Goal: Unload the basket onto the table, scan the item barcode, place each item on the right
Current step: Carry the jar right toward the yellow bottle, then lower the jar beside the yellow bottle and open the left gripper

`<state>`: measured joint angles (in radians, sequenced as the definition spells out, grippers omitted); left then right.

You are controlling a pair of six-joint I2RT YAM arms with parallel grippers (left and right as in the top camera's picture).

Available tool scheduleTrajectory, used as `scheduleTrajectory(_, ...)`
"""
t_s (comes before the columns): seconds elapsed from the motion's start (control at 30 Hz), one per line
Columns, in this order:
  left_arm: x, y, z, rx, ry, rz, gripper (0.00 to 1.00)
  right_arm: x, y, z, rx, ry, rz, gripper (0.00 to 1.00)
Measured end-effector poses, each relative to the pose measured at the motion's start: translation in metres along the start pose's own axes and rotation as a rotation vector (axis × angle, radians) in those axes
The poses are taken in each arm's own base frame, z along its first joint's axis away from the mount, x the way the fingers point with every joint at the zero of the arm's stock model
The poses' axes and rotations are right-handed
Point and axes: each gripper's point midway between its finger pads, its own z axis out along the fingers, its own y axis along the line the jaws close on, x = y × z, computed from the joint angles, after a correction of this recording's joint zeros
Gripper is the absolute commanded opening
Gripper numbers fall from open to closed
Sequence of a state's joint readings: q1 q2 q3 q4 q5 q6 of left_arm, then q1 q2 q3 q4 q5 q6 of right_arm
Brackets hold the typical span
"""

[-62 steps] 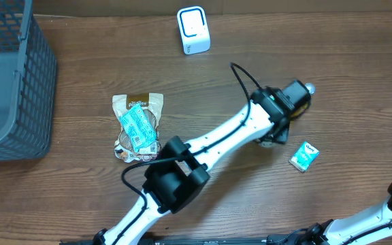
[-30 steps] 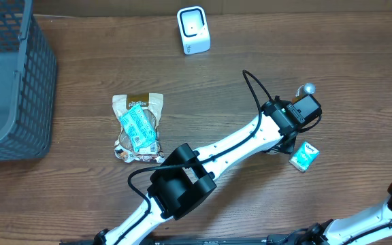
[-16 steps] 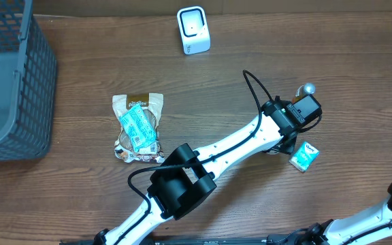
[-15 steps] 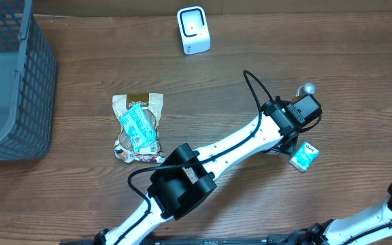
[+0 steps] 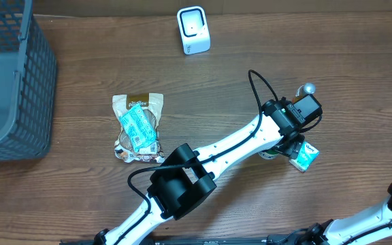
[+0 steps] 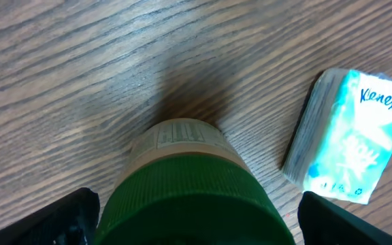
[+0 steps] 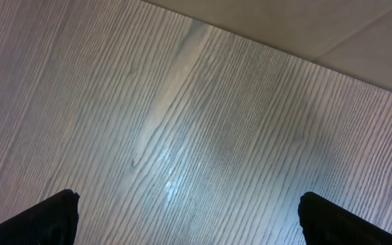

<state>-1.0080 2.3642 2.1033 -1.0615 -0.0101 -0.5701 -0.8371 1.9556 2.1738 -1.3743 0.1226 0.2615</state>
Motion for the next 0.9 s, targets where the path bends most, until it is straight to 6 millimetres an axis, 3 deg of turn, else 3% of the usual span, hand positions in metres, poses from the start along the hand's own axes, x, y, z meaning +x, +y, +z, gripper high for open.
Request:
scheduleTrajectory(0.17,-0.007,0.001,-0.015,0.005,-0.007,0.033,1.00,0.000,0.000,0.000,0.000,0.000,0.000,1.00)
scheduleTrajectory(0.3,-0.029,0.005,-0.046,0.024,-0.053,0.023,0.99,0.000,0.000,0.000,0.000,0.000,0.000,1.00)
scheduleTrajectory(0.33,-0.035,0.008,-0.054,0.027,-0.062,0.015,0.92,0.000,0.000,0.000,0.000,0.000,0.000,1.00)
scheduleTrajectory(0.43,-0.046,0.026,-0.072,0.018,-0.071,-0.011,0.33,0.000,0.000,0.000,0.000,0.000,0.000,1.00)
scheduleTrajectory(0.5,-0.045,0.045,-0.077,-0.008,-0.043,-0.038,0.04,0.000,0.000,0.000,0.000,0.000,0.001,1.00)
scheduleTrajectory(0.67,-0.014,0.098,-0.080,-0.111,0.133,-0.107,0.04,0.000,0.000,0.000,0.000,0.000,0.000,1.00)
scheduleTrajectory(0.77,0.004,0.116,-0.078,-0.152,0.218,-0.122,0.04,0.000,0.000,0.000,0.000,0.000,0.000,1.00)
scheduleTrajectory(0.9,0.028,0.123,-0.065,-0.192,0.317,-0.105,0.04,0.000,0.000,0.000,0.000,0.000,0.000,1.00)
